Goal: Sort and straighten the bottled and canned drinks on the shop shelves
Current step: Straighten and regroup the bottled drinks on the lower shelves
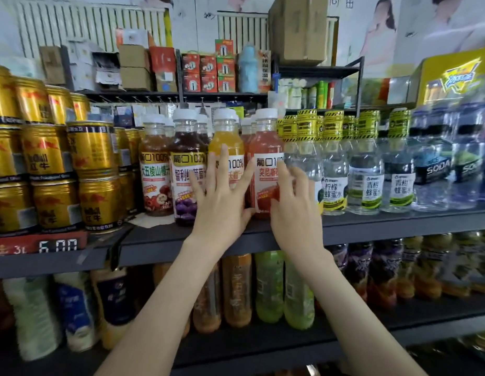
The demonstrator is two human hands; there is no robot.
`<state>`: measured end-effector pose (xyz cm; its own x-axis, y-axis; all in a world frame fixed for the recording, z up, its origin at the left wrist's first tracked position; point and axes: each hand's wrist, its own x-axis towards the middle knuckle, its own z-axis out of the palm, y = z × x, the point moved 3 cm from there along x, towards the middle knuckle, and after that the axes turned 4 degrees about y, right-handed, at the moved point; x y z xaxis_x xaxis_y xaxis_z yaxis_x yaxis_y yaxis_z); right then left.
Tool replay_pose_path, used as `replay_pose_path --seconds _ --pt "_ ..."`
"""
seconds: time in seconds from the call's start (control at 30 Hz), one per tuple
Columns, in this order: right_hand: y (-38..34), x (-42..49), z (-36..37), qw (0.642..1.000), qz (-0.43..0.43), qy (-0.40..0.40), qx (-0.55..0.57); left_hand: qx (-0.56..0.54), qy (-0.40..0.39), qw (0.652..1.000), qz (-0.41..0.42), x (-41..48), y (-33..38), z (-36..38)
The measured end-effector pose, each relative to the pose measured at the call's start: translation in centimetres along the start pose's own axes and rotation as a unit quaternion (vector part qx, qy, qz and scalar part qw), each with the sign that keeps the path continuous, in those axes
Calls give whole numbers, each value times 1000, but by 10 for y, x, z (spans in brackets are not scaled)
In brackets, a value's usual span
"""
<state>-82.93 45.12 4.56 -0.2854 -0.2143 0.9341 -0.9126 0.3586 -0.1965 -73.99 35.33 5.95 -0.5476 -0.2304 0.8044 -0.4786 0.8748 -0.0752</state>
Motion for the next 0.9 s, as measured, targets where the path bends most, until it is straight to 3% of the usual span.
replay_pose_path --seconds 0.07,0.2,0.53,0.67,0.8,0.9 --pt "23 -4 -13 998 33 45 -25 -2 9 1000 13 7 9 -1" --pt "51 -3 -14 987 118 -79 70 -2 -11 999 32 21 30 2" --pt "75 4 -13 993 68 -49 78 -37 -12 997 70 25 63 19" --pt "98 6 -28 991 117 6 70 -42 -11 996 74 25 78 26" --pt "107 10 -23 982 174 -75 23 -44 -9 997 60 25 89 29" --pt "106 14 -20 982 172 -77 -4 -46 -1 998 52 25 90 29"
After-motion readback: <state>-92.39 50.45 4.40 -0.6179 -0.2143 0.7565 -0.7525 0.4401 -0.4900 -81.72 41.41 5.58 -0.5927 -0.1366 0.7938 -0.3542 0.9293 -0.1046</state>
